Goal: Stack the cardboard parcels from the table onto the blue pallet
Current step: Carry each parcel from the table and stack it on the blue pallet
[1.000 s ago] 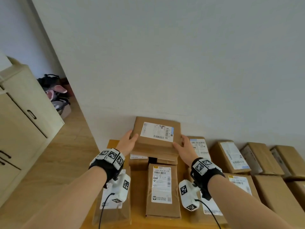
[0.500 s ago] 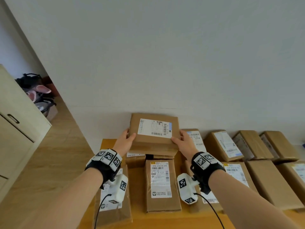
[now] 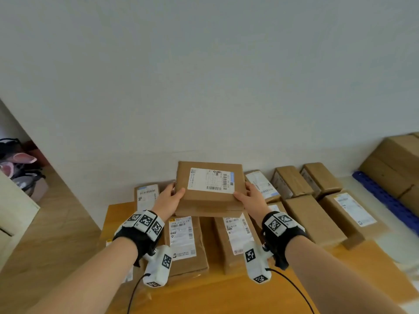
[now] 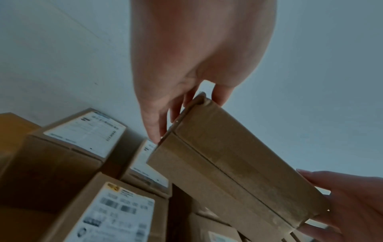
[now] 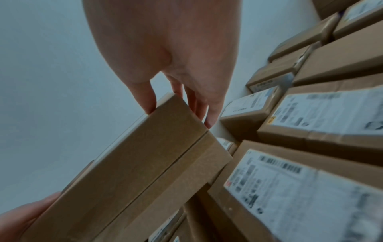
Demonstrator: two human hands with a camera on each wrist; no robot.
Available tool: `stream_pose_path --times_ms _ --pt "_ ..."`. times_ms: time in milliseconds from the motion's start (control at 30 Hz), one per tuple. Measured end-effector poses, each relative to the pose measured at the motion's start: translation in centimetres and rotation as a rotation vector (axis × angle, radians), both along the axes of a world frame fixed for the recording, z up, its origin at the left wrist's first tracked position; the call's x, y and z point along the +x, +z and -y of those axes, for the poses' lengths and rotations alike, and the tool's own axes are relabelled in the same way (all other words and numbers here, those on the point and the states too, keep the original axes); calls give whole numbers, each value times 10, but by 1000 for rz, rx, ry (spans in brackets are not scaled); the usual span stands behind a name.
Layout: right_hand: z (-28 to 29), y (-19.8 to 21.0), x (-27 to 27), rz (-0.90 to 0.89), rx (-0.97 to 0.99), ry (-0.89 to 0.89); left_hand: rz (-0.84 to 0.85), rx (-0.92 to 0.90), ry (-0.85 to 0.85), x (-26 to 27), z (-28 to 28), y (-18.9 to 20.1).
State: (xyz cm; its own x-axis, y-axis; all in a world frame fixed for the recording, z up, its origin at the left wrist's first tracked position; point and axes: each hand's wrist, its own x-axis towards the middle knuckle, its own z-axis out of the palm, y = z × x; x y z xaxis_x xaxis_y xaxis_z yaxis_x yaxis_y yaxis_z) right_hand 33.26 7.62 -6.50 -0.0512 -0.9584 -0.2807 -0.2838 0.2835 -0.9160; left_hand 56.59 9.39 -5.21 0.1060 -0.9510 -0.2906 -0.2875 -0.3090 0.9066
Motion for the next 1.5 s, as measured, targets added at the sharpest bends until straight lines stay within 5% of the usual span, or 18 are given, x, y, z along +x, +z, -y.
stream_pose_path --times_ms 867,1500 --pt "-231 31 -354 -37 -66 -376 14 -89 -433 -365 -137 23" --pt "-218 27 -585 -1 -71 -612 -28 -91 -674 -607 -63 22"
